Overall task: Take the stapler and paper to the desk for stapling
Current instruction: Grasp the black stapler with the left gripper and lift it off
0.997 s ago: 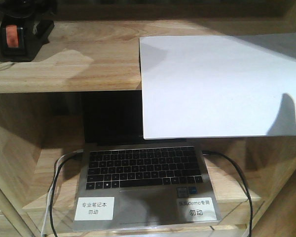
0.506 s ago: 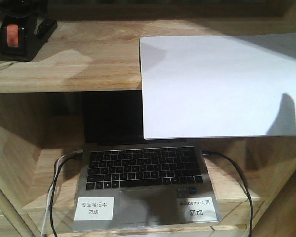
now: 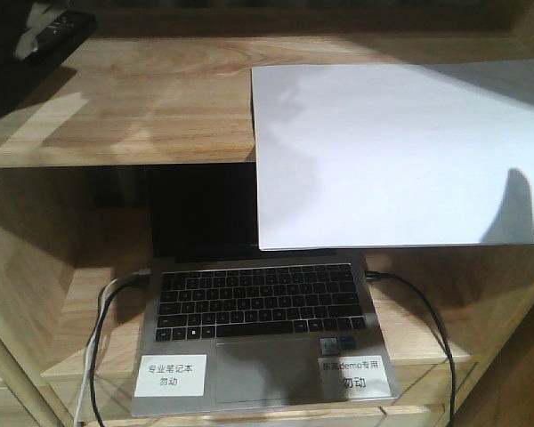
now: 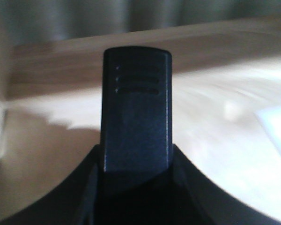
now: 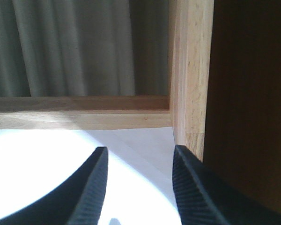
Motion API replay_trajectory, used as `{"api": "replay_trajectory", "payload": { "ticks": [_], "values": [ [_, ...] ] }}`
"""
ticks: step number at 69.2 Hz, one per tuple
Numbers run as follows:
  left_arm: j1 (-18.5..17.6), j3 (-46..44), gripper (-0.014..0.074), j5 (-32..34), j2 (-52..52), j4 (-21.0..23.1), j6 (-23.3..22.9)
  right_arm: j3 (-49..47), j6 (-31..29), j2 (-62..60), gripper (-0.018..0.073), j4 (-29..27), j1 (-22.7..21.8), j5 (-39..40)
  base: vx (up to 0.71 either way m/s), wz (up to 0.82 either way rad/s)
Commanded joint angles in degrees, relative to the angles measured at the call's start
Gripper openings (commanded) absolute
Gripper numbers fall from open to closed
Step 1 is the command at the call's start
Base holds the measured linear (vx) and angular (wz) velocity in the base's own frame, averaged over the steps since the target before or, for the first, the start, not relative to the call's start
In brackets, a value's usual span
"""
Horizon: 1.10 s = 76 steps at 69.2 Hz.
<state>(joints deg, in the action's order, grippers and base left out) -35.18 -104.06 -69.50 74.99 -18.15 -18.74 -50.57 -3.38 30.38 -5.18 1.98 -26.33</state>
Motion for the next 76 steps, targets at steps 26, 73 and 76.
{"api": "replay_trajectory", "payload": {
  "ticks": [26, 73, 76],
  "values": [
    [-2.17, 24.75, -0.0008, 19.80, -22.71, 21.42, 24.57, -1.87, -0.32, 0.63, 0.0306, -0.11, -0.37, 4.25, 0.00, 0.00],
    [-2.17, 53.79, -0.0008, 21.25, -52.06, 27.96, 34.48, -1.87, -0.32, 0.63, 0.0306, -0.11, -0.37, 4.25, 0.00, 0.00],
    [-2.17, 55.24, -0.0008, 21.48, -53.87, 27.96, 34.48, -1.87, -0.32, 0.63, 0.0306, -0.11, -0.37, 4.25, 0.00, 0.00]
  ]
}}
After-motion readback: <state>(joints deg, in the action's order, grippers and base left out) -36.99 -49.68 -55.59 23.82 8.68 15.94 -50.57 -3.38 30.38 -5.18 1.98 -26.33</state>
